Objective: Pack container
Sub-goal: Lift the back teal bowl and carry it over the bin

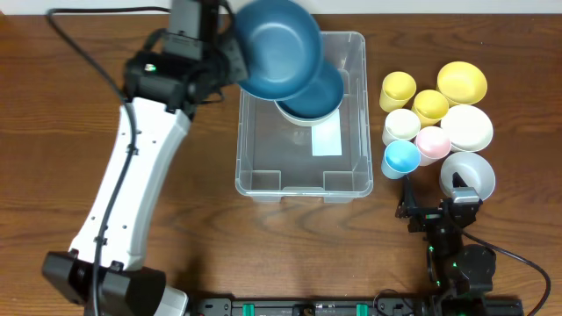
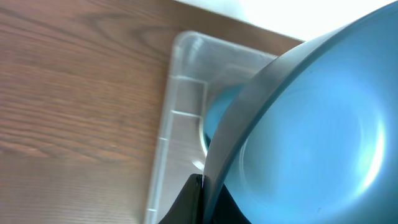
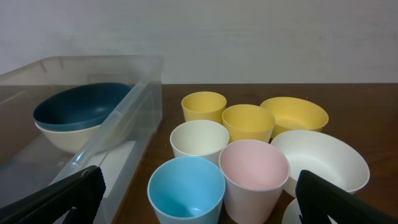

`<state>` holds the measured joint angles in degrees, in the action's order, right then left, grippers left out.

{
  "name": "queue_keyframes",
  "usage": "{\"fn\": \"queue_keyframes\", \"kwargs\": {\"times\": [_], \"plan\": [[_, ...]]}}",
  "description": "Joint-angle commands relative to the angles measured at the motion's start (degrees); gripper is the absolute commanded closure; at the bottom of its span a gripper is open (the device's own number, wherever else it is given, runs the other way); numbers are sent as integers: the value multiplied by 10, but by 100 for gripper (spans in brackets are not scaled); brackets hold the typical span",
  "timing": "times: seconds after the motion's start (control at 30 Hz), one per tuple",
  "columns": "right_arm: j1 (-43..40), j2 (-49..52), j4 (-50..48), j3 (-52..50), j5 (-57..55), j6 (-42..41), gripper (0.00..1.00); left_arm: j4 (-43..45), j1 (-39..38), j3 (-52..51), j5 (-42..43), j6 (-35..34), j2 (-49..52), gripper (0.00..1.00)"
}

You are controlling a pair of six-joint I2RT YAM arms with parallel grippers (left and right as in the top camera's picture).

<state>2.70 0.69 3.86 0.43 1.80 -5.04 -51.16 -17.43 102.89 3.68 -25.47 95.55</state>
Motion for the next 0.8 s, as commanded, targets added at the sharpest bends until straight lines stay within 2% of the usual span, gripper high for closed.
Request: {"fn": "queue_keyframes", "kwargs": {"times": [0.0,0.4,0.77], "plan": [[-4,-4,2,-1,6,-7,1,1,-19,-2,-3,3,33,94],[-5,-4,2,-1,6,-7,1,86,-77,-2,-3,3,155,94],[-4,-4,2,-1,6,-7,1,106,-79,-2,-19,1,176,94]]}}
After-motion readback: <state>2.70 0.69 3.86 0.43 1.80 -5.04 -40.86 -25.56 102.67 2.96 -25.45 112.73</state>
